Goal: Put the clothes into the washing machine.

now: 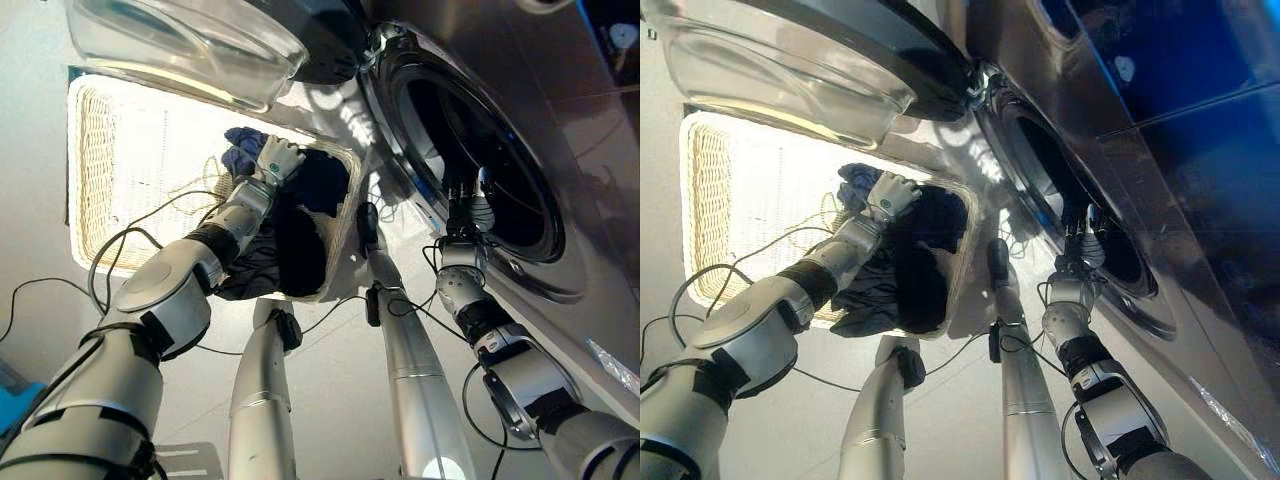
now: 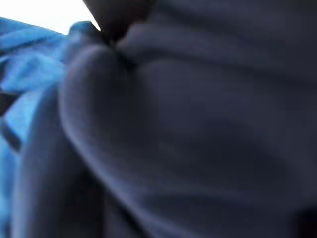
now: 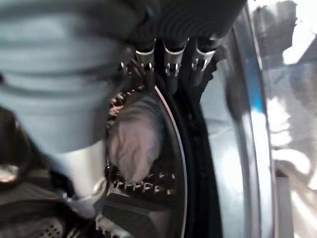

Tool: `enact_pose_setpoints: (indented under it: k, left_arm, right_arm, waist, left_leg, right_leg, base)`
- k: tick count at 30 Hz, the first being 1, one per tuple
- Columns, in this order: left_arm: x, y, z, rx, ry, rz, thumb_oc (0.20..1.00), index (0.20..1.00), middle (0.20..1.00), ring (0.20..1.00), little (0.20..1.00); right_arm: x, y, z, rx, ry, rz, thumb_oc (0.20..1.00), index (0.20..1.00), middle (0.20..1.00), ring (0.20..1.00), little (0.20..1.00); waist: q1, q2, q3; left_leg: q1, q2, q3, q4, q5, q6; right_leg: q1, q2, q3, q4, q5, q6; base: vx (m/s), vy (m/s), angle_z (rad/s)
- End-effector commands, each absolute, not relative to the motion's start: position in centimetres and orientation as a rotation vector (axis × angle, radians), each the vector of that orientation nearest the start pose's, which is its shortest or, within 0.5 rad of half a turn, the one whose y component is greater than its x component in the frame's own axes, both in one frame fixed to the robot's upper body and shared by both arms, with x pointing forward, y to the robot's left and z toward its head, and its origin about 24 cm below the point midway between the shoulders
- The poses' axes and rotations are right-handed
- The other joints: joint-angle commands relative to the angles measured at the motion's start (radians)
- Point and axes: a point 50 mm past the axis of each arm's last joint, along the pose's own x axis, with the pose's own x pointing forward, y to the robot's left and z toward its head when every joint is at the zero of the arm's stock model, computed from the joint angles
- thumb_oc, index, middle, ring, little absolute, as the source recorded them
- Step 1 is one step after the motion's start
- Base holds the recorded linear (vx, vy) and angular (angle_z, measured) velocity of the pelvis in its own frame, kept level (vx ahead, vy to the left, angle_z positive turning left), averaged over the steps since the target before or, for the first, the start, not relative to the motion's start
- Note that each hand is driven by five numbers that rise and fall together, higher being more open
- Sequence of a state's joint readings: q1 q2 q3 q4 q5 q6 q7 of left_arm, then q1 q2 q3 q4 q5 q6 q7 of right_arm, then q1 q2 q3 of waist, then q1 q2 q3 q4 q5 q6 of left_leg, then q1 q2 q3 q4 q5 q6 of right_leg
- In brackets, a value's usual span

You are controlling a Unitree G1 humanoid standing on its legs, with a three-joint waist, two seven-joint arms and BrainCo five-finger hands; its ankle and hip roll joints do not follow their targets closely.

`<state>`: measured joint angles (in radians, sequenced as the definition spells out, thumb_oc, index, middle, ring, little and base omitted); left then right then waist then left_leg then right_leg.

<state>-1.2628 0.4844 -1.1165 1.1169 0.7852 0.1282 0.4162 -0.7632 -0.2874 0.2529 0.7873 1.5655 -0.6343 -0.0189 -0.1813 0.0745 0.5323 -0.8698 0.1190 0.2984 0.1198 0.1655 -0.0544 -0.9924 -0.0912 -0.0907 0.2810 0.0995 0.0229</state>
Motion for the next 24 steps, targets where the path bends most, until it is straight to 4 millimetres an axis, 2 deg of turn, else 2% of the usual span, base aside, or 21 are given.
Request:
enact_pose_setpoints:
  k: [1, 2, 5, 8, 9, 11, 12, 14, 17, 21, 24]
  left_arm:
    - [41.8, 17.9, 19.1, 1.967, -0.408, 0.203, 0.2, 0.2, 0.2, 0.2, 0.2]
    - [41.6, 18.3, 19.1, 1.865, -0.422, 0.234, 0.2, 0.2, 0.2, 0.2, 0.2]
    - [41.4, 18.7, 19.1, 1.748, -0.448, 0.275, 0.2, 0.2, 0.2, 0.2, 0.2]
    - [40.9, 19.5, 19.2, 1.516, -0.478, 0.32, 0.2, 0.2, 0.2, 0.2, 0.2]
    - [40.7, 19.7, 18.9, 1.381, -0.472, 0.328, 0.2, 0.2, 0.2, 0.2, 0.2]
    - [40.5, 19.8, 18.7, 1.295, -0.48, 0.333, 0.2, 0.2, 0.2, 0.2, 0.2]
    - [40.2, 19.8, 18.5, 1.173, -0.487, 0.342, 0.2, 0.2, 0.2, 0.2, 0.2]
    - [39.9, 19.8, 18.4, 1.084, -0.501, 0.345, 0.2, 0.2, 0.2, 0.2, 0.2]
    - [39.2, 19.3, 17.9, 0.911, -0.539, 0.297, 0.2, 0.2, 0.2, 0.2, 0.2]
    - [38.7, 18.3, 18.0, 0.794, -0.589, 0.225, 0.2, 0.2, 0.2, 0.2, 0.2]
    - [38.3, 17.5, 18.1, 0.708, -0.616, 0.154, 0.2, 0.2, 0.2, 0.2, 0.2]
  right_arm:
    - [36.6, -20.3, 11.4, 1.099, -0.443, -0.285, 1.0, 1.0, 1.0, 1.0, 1.0]
    - [36.5, -20.3, 11.5, 1.082, -0.443, -0.282, 1.0, 1.0, 1.0, 1.0, 1.0]
    - [36.4, -20.0, 11.6, 1.032, -0.431, -0.275, 1.0, 1.0, 1.0, 1.0, 1.0]
    - [36.1, -19.2, 12.0, 0.908, -0.413, -0.258, 1.0, 1.0, 1.0, 1.0, 1.0]
    - [35.9, -18.6, 12.4, 0.798, -0.413, -0.238, 1.0, 1.0, 1.0, 1.0, 1.0]
    - [35.7, -17.9, 12.6, 0.699, -0.416, -0.215, 1.0, 1.0, 1.0, 1.0, 1.0]
    - [35.5, -16.9, 13.2, 0.564, -0.437, -0.139, 1.0, 1.0, 1.0, 1.0, 1.0]
    - [35.3, -15.9, 13.6, 0.456, -0.456, -0.082, 1.0, 1.0, 1.0, 1.0, 1.0]
    - [35.0, -13.9, 14.2, 0.162, -0.483, 0.032, 1.0, 1.0, 1.0, 1.0, 1.0]
    - [35.2, -13.2, 14.1, -0.101, -0.483, 0.142, 1.0, 1.0, 1.0, 1.0, 1.0]
    - [35.4, -13.1, 14.5, -0.217, -0.491, 0.215, 1.0, 1.0, 1.0, 1.0, 1.0]
  waist:
    - [0.025, -0.03, -0.012]
    - [0.029, -0.03, -0.012]
    - [0.033, -0.03, -0.012]
    - [0.041, -0.031, -0.012]
    - [0.048, -0.031, -0.012]
    - [0.05, -0.031, -0.012]
    - [0.055, -0.033, -0.012]
    - [0.059, -0.034, -0.012]
    - [0.074, -0.037, -0.012]
    - [0.092, -0.038, -0.012]
    - [0.105, -0.038, -0.012]
  left_leg:
    - [0.011, -0.043, 0.034, 0.078, -0.054, -0.082]
    - [0.023, -0.043, 0.031, 0.083, -0.055, -0.08]
    - [0.037, -0.042, 0.029, 0.089, -0.058, -0.078]
    - [0.063, -0.043, 0.02, 0.099, -0.066, -0.075]
    - [0.075, -0.044, 0.013, 0.104, -0.069, -0.073]
    - [0.085, -0.045, 0.006, 0.106, -0.074, -0.071]
    - [0.099, -0.046, 0.001, 0.105, -0.077, -0.068]
    - [0.109, -0.047, -0.004, 0.108, -0.081, -0.066]
    - [0.135, -0.047, -0.017, 0.122, -0.097, -0.062]
    - [0.159, -0.047, -0.03, 0.127, -0.109, -0.055]
    - [0.169, -0.048, -0.039, 0.13, -0.116, -0.05]
  right_leg:
    - [0.062, -0.015, -0.063, 0.004, 0.022, 0.129]
    - [0.074, -0.018, -0.068, 0.016, 0.015, 0.127]
    - [0.088, -0.022, -0.073, 0.028, 0.005, 0.123]
    - [0.115, -0.028, -0.081, 0.046, -0.013, 0.119]
    - [0.129, -0.03, -0.085, 0.052, -0.02, 0.116]
    - [0.138, -0.03, -0.087, 0.059, -0.028, 0.114]
    - [0.149, -0.031, -0.091, 0.067, -0.036, 0.11]
    - [0.159, -0.033, -0.095, 0.072, -0.043, 0.108]
    - [0.188, -0.04, -0.106, 0.091, -0.066, 0.103]
    - [0.211, -0.048, -0.116, 0.106, -0.08, 0.102]
    - [0.222, -0.052, -0.124, 0.115, -0.087, 0.102]
  base:
    - [-0.04, 0.012, 0.02]
    - [-0.02, 0.007, 0.03]
    - [-0.01, 0.002, 0.06]
    - [0.0, -0.008, 0.08]
    - [0.0, -0.014, 0.1]
    - [0.0, -0.01, 0.1]
    - [0.0, -0.003, 0.08]
    - [0.0, -0.002, 0.02]
    - [0.0, -0.022, 0.02]
    - [0.01, -0.04, 0.1]
    - [0.0, -0.054, 0.11]
